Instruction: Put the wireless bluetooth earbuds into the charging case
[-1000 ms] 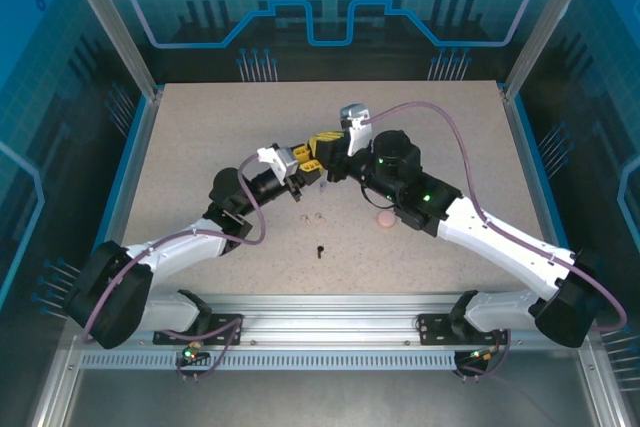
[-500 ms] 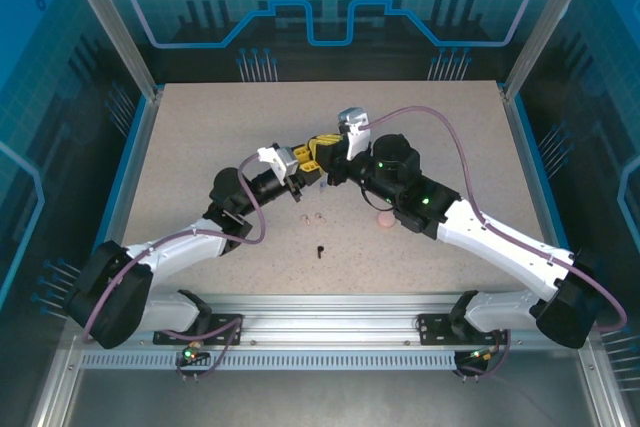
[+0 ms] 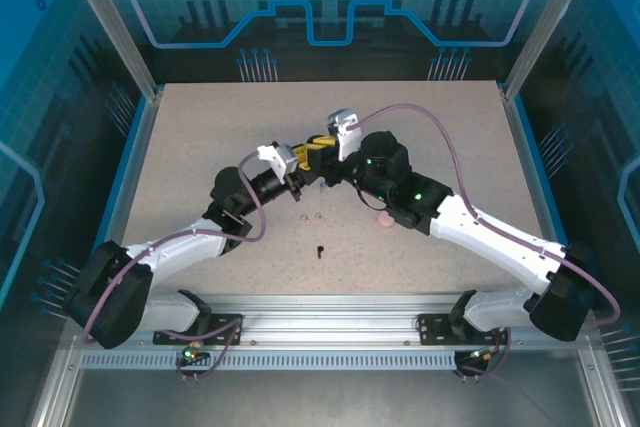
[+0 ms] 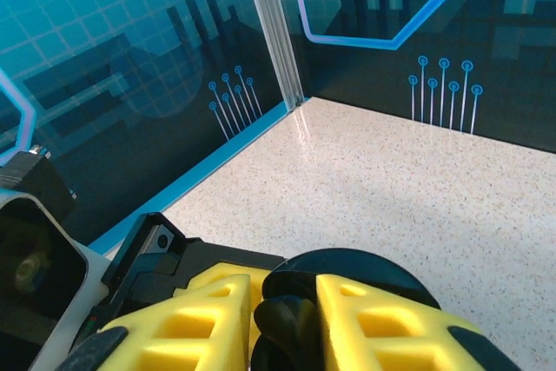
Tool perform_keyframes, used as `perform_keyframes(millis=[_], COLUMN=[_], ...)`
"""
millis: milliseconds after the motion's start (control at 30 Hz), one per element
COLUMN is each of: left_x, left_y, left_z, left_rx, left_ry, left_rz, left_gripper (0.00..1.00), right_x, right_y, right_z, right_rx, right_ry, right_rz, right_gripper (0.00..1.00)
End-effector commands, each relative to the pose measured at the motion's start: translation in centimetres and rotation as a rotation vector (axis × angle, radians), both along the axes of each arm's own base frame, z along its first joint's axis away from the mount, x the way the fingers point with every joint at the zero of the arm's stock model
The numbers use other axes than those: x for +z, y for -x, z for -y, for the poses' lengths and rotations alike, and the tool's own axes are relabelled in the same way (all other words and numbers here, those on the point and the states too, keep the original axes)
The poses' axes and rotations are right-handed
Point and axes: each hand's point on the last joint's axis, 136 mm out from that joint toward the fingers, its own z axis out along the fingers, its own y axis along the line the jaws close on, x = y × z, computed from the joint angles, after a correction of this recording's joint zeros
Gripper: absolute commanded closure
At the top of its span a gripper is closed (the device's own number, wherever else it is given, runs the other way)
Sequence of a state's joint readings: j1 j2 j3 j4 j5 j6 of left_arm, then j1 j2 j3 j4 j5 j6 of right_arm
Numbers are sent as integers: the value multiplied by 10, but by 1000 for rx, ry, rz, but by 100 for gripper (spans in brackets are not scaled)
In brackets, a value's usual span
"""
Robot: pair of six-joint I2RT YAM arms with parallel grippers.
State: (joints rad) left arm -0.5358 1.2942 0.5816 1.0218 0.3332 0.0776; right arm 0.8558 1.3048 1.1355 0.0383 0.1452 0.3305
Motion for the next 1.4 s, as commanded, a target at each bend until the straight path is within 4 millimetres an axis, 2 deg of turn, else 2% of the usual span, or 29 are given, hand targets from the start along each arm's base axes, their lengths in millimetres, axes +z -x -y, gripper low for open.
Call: perform_keyframes(millis=[0, 167, 367, 533, 700, 900, 1033, 1133, 1233, 1367], left_x=[45, 36, 27, 22, 18, 16, 16, 15, 14, 11], left_y=[17, 15, 13, 11, 10, 10, 9, 10, 13, 16], left_z=[0, 1, 1, 1, 2, 2, 1, -1, -5, -11], left_rx=[-37, -42, -40, -35, -35, -33, -25, -16, -3, 19], left_ry=[78, 76, 80, 80, 76, 74, 73, 71, 67, 59], left_rz=[141, 118, 102, 94, 87, 87, 88, 90, 100, 93], left_gripper=[100, 100, 100, 100, 100, 100, 100, 100, 100, 100], right_x=[-22, -4, 27, 50, 69, 79, 79, 71, 51, 11], right_y=[8, 2, -5, -8, -9, -9, -6, 0, 7, 20], right_z=[-6, -2, 3, 8, 16, 25, 36, 54, 80, 112], right_rx=[16, -14, -41, -47, -53, -63, -91, -150, -240, -346], right_ry=[71, 42, -10, -74, -139, -180, -197, -188, -154, -95], right_rz=[-75, -70, -67, -68, -66, -71, -86, -121, -173, -261], right_gripper=[69, 60, 35, 23, 18, 16, 16, 16, 16, 16])
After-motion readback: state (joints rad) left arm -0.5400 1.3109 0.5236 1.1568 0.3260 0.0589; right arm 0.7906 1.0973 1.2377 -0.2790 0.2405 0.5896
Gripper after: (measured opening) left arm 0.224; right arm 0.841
